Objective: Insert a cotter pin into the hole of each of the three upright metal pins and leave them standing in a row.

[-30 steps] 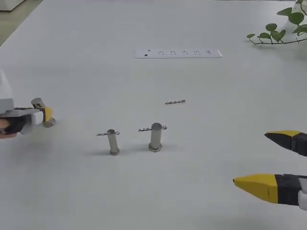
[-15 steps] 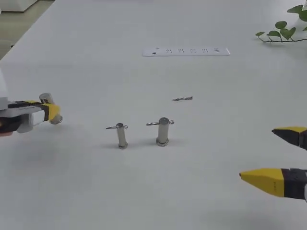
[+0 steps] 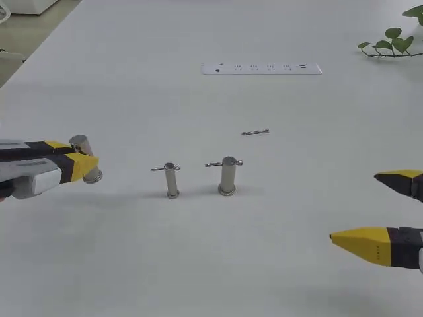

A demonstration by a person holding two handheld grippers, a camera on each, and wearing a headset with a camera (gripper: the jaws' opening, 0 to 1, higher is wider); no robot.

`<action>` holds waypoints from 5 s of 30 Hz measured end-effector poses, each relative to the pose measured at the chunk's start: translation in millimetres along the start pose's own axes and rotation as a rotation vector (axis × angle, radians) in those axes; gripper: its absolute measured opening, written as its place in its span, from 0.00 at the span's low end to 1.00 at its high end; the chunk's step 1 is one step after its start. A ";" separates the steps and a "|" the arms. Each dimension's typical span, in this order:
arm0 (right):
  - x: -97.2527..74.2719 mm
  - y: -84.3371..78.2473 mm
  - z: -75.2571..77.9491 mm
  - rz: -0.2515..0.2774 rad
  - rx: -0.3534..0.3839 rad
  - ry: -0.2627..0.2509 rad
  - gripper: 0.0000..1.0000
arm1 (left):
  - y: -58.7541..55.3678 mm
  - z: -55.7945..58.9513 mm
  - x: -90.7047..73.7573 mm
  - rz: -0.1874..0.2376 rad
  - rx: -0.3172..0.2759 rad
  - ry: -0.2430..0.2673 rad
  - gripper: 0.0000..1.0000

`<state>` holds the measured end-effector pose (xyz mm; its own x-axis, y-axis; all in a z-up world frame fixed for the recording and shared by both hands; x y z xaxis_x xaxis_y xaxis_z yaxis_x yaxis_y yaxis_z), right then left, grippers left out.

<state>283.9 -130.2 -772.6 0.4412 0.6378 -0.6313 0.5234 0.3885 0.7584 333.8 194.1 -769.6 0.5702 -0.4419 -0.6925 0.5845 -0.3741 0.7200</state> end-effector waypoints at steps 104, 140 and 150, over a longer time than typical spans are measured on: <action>-14.2 -13.2 8.6 -0.066 -0.004 -0.021 0.85 | -15.7 164.0 66.9 -0.045 0.402 -0.577 0.29; 6.4 29.3 60.0 -0.362 -0.312 0.030 0.80 | -33.1 128.8 43.1 0.025 0.158 -0.429 0.99; 22.7 45.2 79.1 -0.421 -0.358 0.031 0.74 | -37.8 121.2 40.2 0.026 0.074 -0.406 0.99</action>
<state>375.2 -150.7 -765.4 0.2234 0.3959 -0.8907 0.3666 0.8126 0.4531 264.6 91.7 -819.2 0.3015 -0.7323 -0.6107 0.5212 -0.4098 0.7486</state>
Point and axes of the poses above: the centre of the closed fingertips' face, and the gripper's own axes: x roughly forward along the fingers, z roughly to its right, y roughly out of its top, the point moved 2 cm from there along -x, roughly backward along the fingers, and after that the axes turned 12 degrees about -z, right-handed, at the moved point
